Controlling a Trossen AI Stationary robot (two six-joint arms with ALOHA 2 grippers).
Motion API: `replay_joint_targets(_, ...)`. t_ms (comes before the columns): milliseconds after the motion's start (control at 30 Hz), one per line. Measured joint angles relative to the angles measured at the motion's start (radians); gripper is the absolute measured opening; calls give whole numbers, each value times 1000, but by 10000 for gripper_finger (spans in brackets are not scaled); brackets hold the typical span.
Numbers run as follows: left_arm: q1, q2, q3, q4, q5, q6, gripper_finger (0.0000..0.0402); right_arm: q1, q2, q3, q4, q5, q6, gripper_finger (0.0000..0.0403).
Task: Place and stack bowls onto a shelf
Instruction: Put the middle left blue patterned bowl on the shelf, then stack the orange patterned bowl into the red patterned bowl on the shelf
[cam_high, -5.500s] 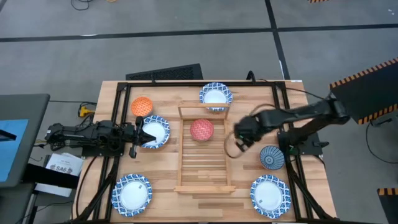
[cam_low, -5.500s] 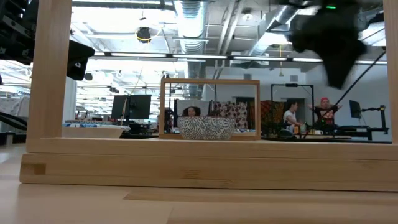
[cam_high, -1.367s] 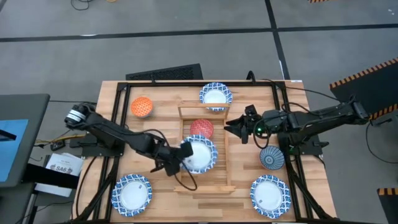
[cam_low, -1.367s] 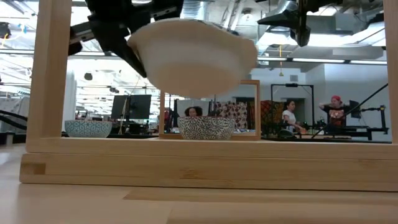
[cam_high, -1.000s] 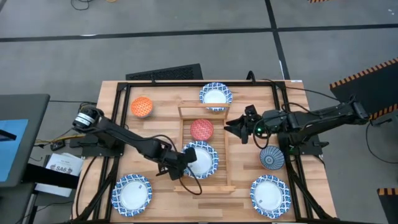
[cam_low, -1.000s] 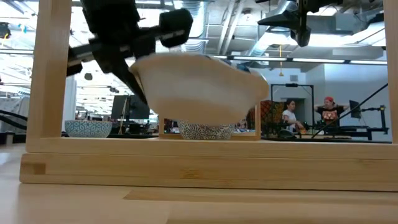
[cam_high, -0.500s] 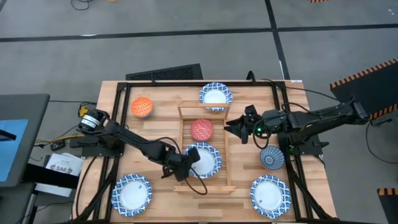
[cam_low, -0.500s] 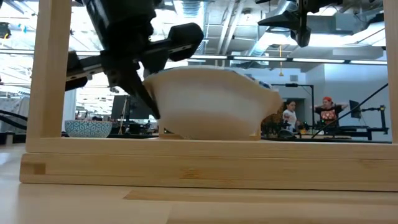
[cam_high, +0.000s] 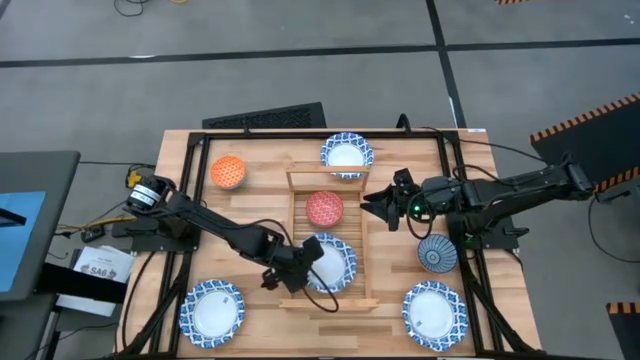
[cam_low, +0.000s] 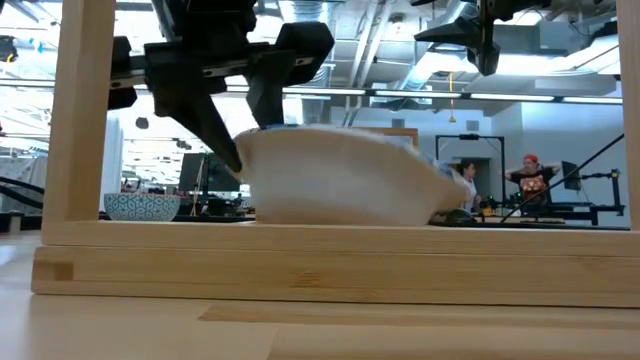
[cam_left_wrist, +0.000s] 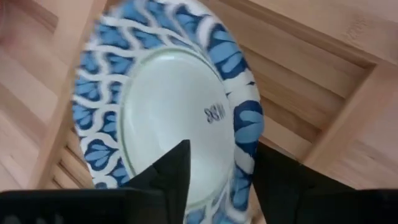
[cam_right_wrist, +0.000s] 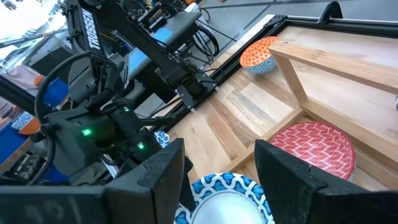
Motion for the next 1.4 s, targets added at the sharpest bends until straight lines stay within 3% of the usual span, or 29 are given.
replay_joint_targets(333, 25, 0, 92, -187, 42, -119, 167, 0, 0, 0, 0, 0, 0, 221)
replay_joint_targets(600, 101, 0, 200, -476, 101, -263, 167, 0, 0, 0, -8, 0, -4, 221)
replay_joint_targets(800, 193, -43, 228, -561, 237, -480, 167, 0, 0, 0, -33, 0, -4, 221)
replay_joint_targets(900, 249, -122, 188, -515, 324, -598, 167, 0, 0, 0, -40, 0, -4, 221)
replay_joint_targets(1033, 303, -327, 27, -278, 329, -766, 167, 0, 0, 0, -47, 0, -4, 221)
replay_joint_targets(1233, 318, -709, -318, 166, 101, -980, 167, -5, 0, 0, -45, 0, -1, 221)
replay_joint_targets(1400, 318, -933, -492, 259, -57, -1043, 167, -11, 0, 0, -45, 0, 0, 221)
